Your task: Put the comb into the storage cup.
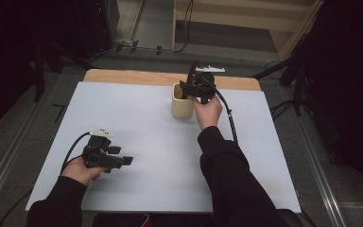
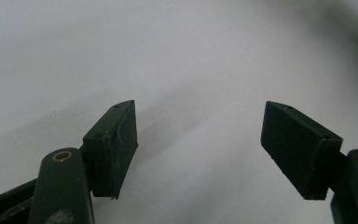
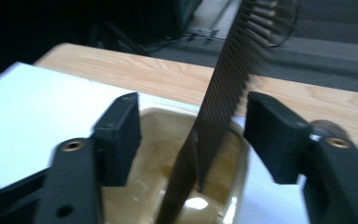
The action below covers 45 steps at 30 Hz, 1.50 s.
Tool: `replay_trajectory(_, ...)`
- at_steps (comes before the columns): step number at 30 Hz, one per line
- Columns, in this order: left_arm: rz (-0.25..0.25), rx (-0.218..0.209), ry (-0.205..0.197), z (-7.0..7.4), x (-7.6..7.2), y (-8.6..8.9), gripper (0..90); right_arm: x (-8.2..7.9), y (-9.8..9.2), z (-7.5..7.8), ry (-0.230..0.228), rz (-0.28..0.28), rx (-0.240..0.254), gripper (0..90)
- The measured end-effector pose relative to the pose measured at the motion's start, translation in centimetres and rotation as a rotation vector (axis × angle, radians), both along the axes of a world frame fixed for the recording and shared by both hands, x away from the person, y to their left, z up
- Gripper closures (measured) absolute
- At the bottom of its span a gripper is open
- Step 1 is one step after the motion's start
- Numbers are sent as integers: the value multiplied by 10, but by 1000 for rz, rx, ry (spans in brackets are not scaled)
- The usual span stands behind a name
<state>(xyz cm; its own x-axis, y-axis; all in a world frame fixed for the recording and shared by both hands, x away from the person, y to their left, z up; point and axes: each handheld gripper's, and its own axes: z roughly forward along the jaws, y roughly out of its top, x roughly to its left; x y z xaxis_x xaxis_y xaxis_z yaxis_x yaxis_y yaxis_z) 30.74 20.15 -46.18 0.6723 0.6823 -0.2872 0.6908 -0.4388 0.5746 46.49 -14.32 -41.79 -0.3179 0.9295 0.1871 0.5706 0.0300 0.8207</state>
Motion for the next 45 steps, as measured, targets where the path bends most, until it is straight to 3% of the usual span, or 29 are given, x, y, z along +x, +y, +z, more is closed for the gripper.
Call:
replay_trajectory(2, 2, -3, 0, 0, 0, 0, 277, -2, -1, 0, -3, -10, -23, 288)
replay_trajectory(13, -5, 3, 1, 0, 2, -2, 277, -14, -22, -1, 2, -15, 33, 253)
replay_trajectory(23, -2, -7, -5, 2, 5, -1, 277, -27, -31, 0, 23, 28, 76, 258)
replay_trajectory(31, -7, -7, -7, 3, 8, -2, 277, -38, -33, 4, 26, 68, 82, 259)
replay_trajectory(36, -5, -9, -8, 3, 9, 0, 277, -47, -34, 4, 20, 79, 52, 266)
replay_trajectory(45, -7, -9, -11, 4, 11, 1, 277, -63, -39, 2, 40, 125, 80, 263)
